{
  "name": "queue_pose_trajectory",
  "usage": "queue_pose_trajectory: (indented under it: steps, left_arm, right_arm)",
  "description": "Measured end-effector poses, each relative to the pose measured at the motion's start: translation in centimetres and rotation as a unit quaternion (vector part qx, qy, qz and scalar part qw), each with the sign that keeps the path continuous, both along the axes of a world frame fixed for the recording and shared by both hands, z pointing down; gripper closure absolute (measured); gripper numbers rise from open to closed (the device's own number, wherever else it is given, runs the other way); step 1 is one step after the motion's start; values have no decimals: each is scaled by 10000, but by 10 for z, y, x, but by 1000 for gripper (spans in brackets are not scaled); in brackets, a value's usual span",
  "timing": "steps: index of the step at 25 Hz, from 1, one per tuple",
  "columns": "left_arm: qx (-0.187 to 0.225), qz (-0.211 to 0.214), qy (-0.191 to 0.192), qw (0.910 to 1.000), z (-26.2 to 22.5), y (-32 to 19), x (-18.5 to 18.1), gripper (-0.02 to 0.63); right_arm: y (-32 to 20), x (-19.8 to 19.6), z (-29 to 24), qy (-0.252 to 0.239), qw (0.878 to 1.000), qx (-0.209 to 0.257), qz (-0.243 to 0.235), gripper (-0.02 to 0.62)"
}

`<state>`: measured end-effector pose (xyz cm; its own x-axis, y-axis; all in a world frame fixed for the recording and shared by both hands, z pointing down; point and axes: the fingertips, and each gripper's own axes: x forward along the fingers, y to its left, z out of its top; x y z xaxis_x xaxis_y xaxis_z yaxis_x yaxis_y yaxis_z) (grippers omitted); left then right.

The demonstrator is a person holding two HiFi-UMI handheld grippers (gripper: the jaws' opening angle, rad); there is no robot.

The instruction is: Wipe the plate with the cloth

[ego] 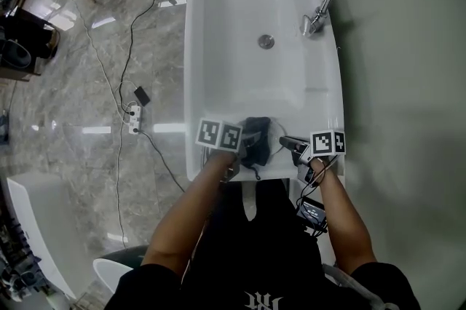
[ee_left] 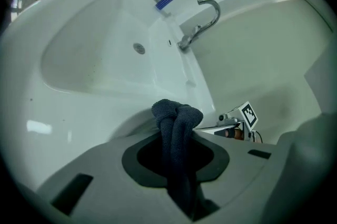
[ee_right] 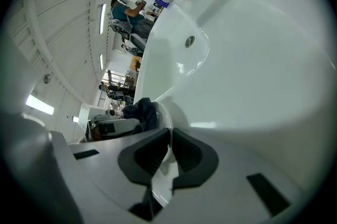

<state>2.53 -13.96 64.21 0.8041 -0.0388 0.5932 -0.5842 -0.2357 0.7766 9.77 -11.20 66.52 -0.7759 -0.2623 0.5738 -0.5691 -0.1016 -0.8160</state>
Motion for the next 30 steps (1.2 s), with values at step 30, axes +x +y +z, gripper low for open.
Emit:
queue_pose_trajectory:
  steps: [30]
  left_arm:
    - [-55,-553,702,9960,-16,16,24,543]
  right_arm:
    - [-5,0,6,-25,10000,80,49,574]
